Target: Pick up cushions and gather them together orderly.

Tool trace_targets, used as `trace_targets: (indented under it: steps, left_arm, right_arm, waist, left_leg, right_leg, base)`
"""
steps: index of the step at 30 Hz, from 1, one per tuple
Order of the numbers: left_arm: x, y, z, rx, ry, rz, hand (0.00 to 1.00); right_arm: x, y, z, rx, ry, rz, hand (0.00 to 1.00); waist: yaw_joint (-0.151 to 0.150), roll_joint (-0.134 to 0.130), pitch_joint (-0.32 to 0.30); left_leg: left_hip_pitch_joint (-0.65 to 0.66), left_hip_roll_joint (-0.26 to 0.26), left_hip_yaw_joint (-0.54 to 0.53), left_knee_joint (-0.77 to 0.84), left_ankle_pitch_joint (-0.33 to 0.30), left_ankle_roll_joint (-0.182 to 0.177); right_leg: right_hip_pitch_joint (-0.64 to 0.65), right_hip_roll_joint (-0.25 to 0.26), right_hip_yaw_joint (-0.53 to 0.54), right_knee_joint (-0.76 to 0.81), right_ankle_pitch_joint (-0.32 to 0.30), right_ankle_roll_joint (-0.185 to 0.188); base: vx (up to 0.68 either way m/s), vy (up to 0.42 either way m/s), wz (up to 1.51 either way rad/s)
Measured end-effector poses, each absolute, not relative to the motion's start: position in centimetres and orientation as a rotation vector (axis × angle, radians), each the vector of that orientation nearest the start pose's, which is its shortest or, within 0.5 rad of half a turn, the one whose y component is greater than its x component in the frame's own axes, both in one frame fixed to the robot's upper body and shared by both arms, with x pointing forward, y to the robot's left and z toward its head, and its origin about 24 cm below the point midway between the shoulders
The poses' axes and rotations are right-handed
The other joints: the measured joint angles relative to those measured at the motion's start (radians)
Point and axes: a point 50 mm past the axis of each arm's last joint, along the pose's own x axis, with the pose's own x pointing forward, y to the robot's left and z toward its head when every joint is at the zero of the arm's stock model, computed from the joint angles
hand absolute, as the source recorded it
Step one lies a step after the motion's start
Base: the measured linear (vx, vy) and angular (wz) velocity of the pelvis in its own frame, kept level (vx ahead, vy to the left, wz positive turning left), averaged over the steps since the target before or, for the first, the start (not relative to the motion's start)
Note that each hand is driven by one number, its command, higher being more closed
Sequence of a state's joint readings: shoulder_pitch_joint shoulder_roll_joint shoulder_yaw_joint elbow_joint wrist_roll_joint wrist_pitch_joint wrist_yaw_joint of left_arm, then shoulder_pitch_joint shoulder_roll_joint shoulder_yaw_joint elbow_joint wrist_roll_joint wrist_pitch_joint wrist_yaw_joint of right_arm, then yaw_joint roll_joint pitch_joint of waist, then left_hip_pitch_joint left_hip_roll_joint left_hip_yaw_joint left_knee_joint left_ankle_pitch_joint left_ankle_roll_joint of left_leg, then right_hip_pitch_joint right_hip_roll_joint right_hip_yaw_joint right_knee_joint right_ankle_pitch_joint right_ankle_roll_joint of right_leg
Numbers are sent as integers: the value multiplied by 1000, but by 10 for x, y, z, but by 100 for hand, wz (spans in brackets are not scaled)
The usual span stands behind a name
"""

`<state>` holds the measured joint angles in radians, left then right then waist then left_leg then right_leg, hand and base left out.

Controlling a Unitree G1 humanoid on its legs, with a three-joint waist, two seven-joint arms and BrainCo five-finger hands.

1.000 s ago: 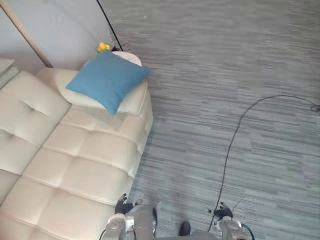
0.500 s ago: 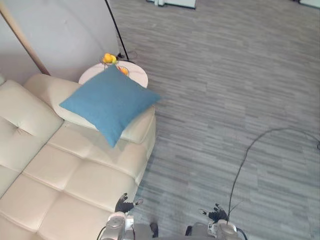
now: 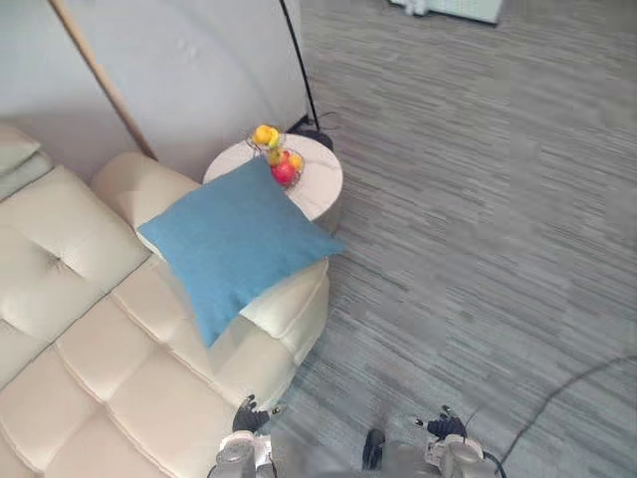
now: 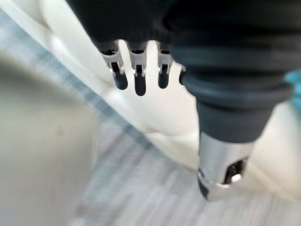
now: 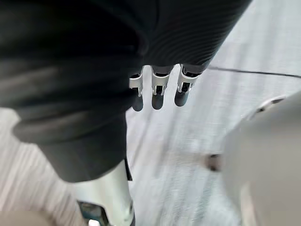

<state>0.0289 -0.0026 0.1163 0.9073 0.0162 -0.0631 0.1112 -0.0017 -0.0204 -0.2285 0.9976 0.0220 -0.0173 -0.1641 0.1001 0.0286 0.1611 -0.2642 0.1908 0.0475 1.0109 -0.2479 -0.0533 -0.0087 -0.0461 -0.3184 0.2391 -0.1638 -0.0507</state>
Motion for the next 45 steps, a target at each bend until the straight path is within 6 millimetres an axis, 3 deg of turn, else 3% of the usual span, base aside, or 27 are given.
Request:
trace_targets:
  steps: [2, 3, 5, 6, 7, 8, 10, 13, 15, 17, 20, 21, 23, 24, 25, 26, 27, 30, 33, 35, 38, 42, 45]
  left_arm:
    - [153, 169, -137, 29, 853, 182, 0]
    - [154, 165, -137, 32, 852, 164, 0]
    - [153, 154, -139, 30, 865, 128, 0]
    - [154, 156, -139, 35, 865, 128, 0]
    - [157, 162, -137, 51, 854, 134, 0]
    - [157, 167, -137, 62, 852, 141, 0]
    - [153, 170, -139, 71, 871, 144, 0]
    - [144, 174, -143, 77, 902, 152, 0]
    - [141, 175, -145, 97, 918, 138, 0]
    - [138, 178, -146, 111, 925, 135, 0]
    - [139, 178, -146, 110, 923, 139, 0]
    - [140, 177, -145, 108, 921, 139, 0]
    - [139, 179, -146, 106, 923, 148, 0]
    - [138, 180, -146, 111, 924, 151, 0]
    - [138, 182, -146, 115, 925, 161, 0]
    - [138, 180, -146, 111, 925, 162, 0]
    - [135, 172, -148, 84, 934, 161, 0]
    - [134, 155, -149, 25, 942, 159, 0]
    - [135, 150, -149, 13, 940, 151, 0]
    - [138, 151, -148, 18, 930, 147, 0]
    - [142, 150, -147, 25, 922, 138, 0]
    - [138, 162, -147, 55, 929, 154, 0]
    - [134, 179, -148, 92, 947, 180, 0]
  right_arm:
    - [134, -196, -148, 32, 978, -392, 0]
    - [134, -198, -148, 27, 977, -397, 0]
    - [123, -206, -150, 25, 1001, -425, 0]
    - [121, -206, -151, 38, 1008, -439, 0]
    - [119, -202, -153, 63, 1022, -448, 0]
    - [120, -200, -153, 69, 1022, -444, 0]
    - [129, -199, -150, 71, 1001, -437, 0]
    - [131, -198, -150, 71, 996, -428, 0]
    - [127, -192, -152, 87, 1007, -418, 0]
    - [119, -190, -155, 97, 1027, -418, 0]
    - [120, -192, -154, 94, 1016, -422, 0]
    - [119, -193, -153, 96, 1013, -424, 0]
    - [115, -192, -154, 97, 1023, -427, 0]
    - [113, -191, -155, 101, 1031, -426, 0]
    - [108, -187, -157, 111, 1045, -424, 0]
    - [108, -185, -158, 116, 1046, -422, 0]
    - [108, -189, -157, 107, 1041, -427, 0]
    - [107, -198, -156, 92, 1036, -444, 0]
    - [107, -195, -156, 108, 1037, -444, 0]
    - [109, -194, -156, 110, 1030, -446, 0]
    - [108, -198, -155, 140, 1022, -483, 0]
    - [106, -199, -156, 155, 1024, -502, 0]
    - [96, -206, -157, 172, 1036, -547, 0]
  waist:
    - [6, -13, -8]
    - [6, -6, -11]
    - [2, 18, -25]
    - [2, 17, -26]
    - [5, -25, -23]
    - [8, -41, -25]
    - [7, -48, -24]
    - [10, -38, -31]
    - [-6, -45, -30]
    - [-9, -50, -34]
    - [-18, -49, -37]
    - [-23, -50, -37]
    - [-35, -54, -40]
    - [-35, -66, -46]
    - [-30, -90, -64]
    - [-31, -87, -69]
    - [-30, -56, -86]
    - [-33, -15, -99]
    - [-35, -16, -99]
    - [-37, -30, -95]
    - [-36, -41, -87]
    - [-38, -41, -89]
    - [-45, -41, -92]
  left_leg:
    - [-37, -6, 98, -200, -2, 10]
    - [-42, -9, 141, -322, 27, 26]
    - [-38, -18, 274, -620, 178, 58]
    - [-23, -28, 282, -639, 174, 68]
    - [0, -78, 275, -697, 188, 76]
    - [9, -99, 274, -717, 189, 77]
    - [40, -124, 276, -736, 182, 85]
    - [149, -159, 269, -803, 157, 96]
    - [205, -188, 228, -815, 124, 102]
    - [226, -199, 196, -814, 113, 104]
    - [236, -200, 104, -814, 103, 95]
    - [231, -198, 52, -811, 98, 86]
    - [227, -200, -4, -786, 83, 62]
    - [220, -207, -24, -771, 71, 48]
    - [213, -222, -52, -749, 54, 31]
    - [212, -215, -69, -739, 48, 23]
    - [195, -192, -96, -733, 43, 11]
    - [195, -152, -153, -764, 58, -21]
    - [215, -121, -195, -799, 84, -52]
    - [204, -111, -170, -799, 107, -49]
    - [194, -97, 9, -811, 133, -24]
    - [209, -120, 12, -861, 168, -12]
    - [267, -138, 13, -998, 228, -7]
  right_leg:
    - [46, -20, -34, -57, -1, 14]
    - [67, -21, -54, -77, -7, 27]
    - [105, -8, -109, -90, -29, 65]
    - [112, -15, -115, -92, -36, 76]
    - [114, -43, -108, -106, -35, 85]
    - [116, -58, -104, -106, -38, 90]
    - [135, -84, -99, -81, -32, 103]
    - [100, -142, -53, 146, -30, 110]
    - [-26, -211, 18, 494, -24, 135]
    - [-75, -210, 75, 546, -64, 149]
    - [-148, -142, 216, 439, -111, 153]
    - [-170, -95, 323, 342, -109, 154]
    - [-163, -69, 395, 225, -76, 152]
    - [-156, -74, 401, 165, -25, 135]
    - [-150, -87, 392, 129, -2, 146]
    - [-136, -91, 374, 123, -21, 144]
    - [-128, -73, 330, 98, -23, 139]
    - [-99, -39, 260, 56, -11, 120]
    - [-30, -13, 180, 10, -4, 109]
    - [-13, -19, 142, -7, 1, 100]
    - [3, -36, 101, -33, 8, 90]
    - [19, -46, 114, -74, 30, 92]
    - [31, -54, 110, -106, 36, 103]
  base:
    - [251, -99, 41]
    - [252, 15, 51]
    - [367, 66, 83]
    - [384, 105, 82]
    - [279, 91, 50]
    - [316, 94, 39]
    - [253, 76, 10]
    - [207, 109, 3]
    - [173, 79, 53]
    - [163, 10, 68]
    - [165, -51, 91]
    - [136, -122, 98]
    - [164, -213, 103]
    - [166, -298, 96]
    - [123, -253, 69]
    - [171, -314, 72]
    - [209, -283, 63]
    - [177, -241, 52]
    - [96, -192, 63]
    - [-3, -80, 61]
    - [-49, 8, 44]
    - [-103, 57, 3]
    - [-106, 26, 9]
